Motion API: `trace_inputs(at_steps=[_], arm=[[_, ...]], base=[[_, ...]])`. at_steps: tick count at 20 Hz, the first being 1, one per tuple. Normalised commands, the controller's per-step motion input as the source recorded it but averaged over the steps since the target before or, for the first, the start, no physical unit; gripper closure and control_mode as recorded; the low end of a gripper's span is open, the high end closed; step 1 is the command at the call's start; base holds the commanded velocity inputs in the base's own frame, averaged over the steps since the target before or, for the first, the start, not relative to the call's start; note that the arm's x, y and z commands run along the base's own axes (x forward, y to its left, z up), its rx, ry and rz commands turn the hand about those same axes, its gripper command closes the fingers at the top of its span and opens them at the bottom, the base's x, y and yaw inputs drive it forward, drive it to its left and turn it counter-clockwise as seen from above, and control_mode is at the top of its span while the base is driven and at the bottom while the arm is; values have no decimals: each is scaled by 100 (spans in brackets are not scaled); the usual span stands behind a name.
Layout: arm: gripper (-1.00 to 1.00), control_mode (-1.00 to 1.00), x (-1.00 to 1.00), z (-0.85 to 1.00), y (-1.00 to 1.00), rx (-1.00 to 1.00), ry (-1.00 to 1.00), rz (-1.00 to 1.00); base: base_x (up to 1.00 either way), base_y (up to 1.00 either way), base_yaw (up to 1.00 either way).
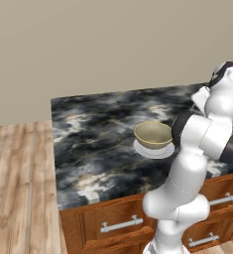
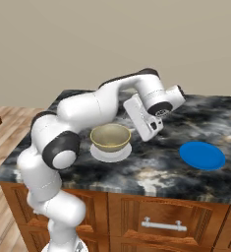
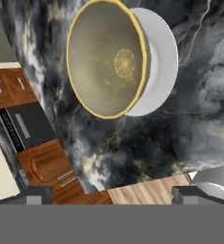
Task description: Move the bowls from the cabinet to the plates on the dining table.
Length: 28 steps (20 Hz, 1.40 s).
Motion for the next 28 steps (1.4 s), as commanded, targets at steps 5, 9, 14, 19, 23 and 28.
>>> trace_inputs(at_steps=[5, 9, 14, 19, 23, 28], arm=[[-100, -100, -37, 22, 28, -17, -4, 5], [-100, -100, -38, 21, 27, -18, -4, 5], [-100, -100, -50, 23, 8, -12, -4, 4], [-100, -100, -52, 21, 12, -9, -2, 3], [-100, -100, -42, 23, 12, -9, -4, 2], [-100, -100, -27, 27, 15, -12, -10, 0]], base=[[0, 0, 0], [0, 0, 0], [0, 0, 0], [0, 0, 0], [0, 0, 0], [0, 0, 0]])
